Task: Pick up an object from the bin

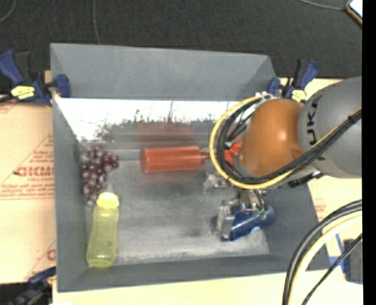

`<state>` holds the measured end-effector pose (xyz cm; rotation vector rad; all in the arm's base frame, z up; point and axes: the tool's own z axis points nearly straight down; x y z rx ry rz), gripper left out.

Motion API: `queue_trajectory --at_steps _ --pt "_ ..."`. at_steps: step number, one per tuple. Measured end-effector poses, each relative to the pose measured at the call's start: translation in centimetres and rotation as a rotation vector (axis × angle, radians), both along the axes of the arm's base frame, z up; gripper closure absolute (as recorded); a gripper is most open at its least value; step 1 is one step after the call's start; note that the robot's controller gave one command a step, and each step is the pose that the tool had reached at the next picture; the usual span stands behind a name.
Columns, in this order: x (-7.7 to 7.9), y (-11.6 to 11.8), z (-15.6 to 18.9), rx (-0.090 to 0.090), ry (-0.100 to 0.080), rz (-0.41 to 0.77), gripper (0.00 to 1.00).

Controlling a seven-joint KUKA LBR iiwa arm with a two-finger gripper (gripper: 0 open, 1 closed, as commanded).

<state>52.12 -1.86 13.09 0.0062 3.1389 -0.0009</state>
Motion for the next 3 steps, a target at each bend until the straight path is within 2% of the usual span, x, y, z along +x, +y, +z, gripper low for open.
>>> queue_trajectory --at_steps 1,2,3 --pt "0.3 -7.6 -6.0 -0.002 0.003 0.324 0.00" --pt "0.0 -8.3 -1.4 -0.001 -0.004 0.282 0.00" --pt "0.4 -12.1 -3.1 0.000 -0.002 0.358 0.00"
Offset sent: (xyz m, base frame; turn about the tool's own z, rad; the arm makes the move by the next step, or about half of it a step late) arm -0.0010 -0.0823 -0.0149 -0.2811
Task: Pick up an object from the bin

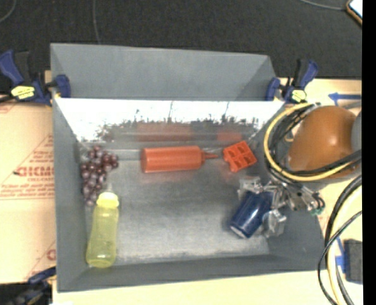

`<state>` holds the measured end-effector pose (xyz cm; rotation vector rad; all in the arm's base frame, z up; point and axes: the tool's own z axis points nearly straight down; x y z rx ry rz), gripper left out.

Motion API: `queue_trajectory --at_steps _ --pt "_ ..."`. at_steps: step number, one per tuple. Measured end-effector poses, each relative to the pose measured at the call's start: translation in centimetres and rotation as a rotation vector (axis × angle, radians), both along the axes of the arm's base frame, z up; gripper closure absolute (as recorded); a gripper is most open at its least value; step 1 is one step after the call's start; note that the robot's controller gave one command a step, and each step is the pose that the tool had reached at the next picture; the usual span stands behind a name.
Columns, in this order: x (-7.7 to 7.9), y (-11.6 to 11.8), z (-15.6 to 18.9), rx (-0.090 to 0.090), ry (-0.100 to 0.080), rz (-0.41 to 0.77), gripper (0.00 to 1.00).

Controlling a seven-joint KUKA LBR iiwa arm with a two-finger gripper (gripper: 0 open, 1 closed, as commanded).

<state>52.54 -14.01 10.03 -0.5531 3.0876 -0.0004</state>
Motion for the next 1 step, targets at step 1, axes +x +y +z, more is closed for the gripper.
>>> queue_trajectory --at_steps 1 --pt "1.58 -0.45 -2.87 0.000 -0.009 -0.051 0.00"
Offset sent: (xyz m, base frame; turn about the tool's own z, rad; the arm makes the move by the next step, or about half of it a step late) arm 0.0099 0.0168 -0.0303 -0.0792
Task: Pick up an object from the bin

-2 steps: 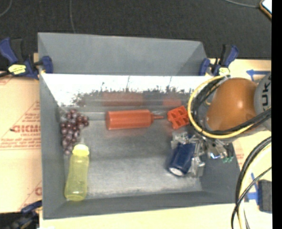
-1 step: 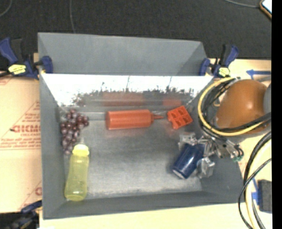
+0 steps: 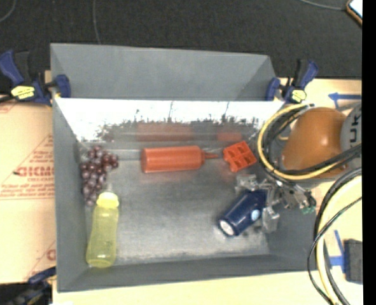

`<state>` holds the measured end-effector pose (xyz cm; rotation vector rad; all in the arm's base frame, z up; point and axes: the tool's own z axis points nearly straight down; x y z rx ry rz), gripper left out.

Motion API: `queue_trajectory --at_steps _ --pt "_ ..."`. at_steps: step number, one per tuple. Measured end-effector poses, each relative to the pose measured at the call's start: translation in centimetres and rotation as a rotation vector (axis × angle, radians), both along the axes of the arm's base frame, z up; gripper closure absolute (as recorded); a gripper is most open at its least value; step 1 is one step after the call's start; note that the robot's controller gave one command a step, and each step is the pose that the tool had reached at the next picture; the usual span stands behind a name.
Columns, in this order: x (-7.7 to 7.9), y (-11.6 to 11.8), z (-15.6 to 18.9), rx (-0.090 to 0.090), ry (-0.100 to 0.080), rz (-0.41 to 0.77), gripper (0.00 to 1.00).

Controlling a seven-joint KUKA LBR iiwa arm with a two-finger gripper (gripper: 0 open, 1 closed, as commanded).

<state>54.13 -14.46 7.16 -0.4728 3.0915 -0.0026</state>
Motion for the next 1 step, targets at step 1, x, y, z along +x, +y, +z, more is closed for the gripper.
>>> queue_trajectory --at_steps 1 --pt "-0.49 1.92 -0.07 -0.002 0.004 0.123 1.00"
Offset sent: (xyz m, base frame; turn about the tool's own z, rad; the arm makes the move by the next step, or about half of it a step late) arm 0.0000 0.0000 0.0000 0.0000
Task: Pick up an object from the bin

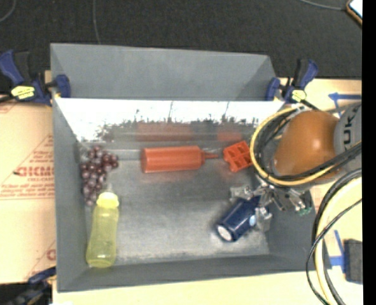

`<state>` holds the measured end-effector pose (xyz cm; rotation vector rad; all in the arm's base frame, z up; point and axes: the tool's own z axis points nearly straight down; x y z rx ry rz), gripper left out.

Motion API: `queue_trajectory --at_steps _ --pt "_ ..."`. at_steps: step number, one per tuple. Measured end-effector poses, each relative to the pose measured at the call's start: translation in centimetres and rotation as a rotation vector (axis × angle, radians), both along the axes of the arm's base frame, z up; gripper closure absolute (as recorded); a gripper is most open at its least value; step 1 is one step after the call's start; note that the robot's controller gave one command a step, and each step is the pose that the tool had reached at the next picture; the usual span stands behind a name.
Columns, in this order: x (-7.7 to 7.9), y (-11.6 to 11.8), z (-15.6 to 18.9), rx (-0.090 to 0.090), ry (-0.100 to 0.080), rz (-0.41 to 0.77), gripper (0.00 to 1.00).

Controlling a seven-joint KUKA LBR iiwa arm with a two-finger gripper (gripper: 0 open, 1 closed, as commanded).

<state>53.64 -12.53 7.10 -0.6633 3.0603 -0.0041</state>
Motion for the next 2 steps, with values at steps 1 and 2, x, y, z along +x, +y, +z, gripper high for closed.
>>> queue_trajectory --at_steps 1,2 --pt "0.00 0.00 0.02 0.000 0.000 -0.001 1.00" --pt "0.03 -0.07 0.47 0.000 -0.004 -0.003 1.00"
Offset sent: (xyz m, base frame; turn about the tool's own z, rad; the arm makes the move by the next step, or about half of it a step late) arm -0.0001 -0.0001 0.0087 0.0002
